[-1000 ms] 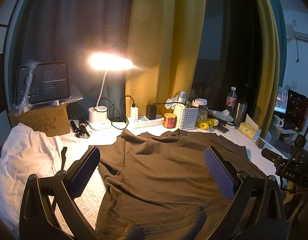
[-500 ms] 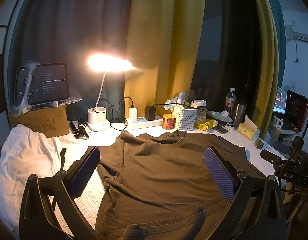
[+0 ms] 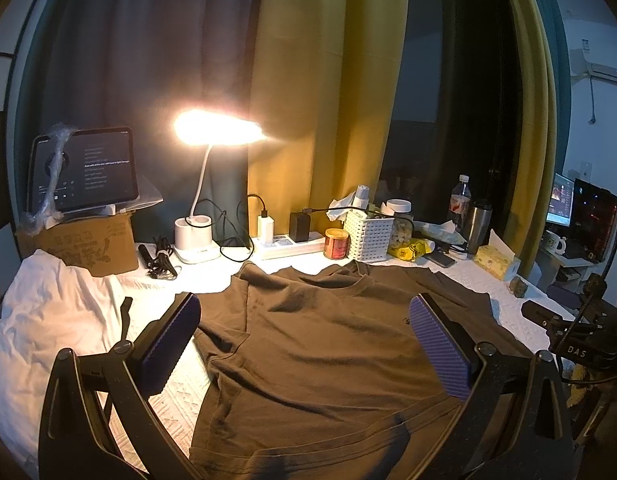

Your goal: Fold small clothes

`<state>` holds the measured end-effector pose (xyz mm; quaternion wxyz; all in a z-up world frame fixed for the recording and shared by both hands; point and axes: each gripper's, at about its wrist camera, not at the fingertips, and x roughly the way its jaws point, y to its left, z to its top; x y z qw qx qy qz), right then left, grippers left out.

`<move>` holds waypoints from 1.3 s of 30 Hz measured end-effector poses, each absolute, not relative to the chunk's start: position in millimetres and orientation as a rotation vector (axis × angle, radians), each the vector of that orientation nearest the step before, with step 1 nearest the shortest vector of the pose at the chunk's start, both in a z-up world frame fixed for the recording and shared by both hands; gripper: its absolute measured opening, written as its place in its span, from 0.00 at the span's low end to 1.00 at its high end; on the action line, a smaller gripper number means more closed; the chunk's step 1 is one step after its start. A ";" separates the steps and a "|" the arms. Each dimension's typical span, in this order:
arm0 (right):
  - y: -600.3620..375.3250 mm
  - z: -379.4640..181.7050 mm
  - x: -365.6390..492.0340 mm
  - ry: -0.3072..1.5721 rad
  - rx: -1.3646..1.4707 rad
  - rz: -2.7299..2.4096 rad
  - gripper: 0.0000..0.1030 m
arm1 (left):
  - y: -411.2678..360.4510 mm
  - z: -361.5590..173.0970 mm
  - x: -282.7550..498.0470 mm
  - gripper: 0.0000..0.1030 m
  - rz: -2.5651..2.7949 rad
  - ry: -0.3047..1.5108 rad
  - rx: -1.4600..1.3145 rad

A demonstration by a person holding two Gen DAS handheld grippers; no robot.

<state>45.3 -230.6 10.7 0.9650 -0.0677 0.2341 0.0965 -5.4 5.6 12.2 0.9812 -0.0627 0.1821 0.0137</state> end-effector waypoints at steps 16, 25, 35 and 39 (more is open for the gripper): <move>-234.4 8.7 44.5 0.478 -0.134 0.196 0.78 | 2.8 11.2 -7.7 0.99 0.045 0.359 -0.111; -240.9 3.4 56.8 0.504 -0.128 0.195 0.78 | 0.4 9.5 9.9 0.99 0.023 0.389 -0.126; -249.9 0.0 98.9 0.569 -0.125 0.184 0.78 | -8.7 -1.2 48.8 0.99 -0.020 0.443 -0.118; -259.4 -2.9 120.1 0.596 -0.121 0.185 0.78 | -8.9 -9.2 68.4 0.99 -0.056 0.482 -0.154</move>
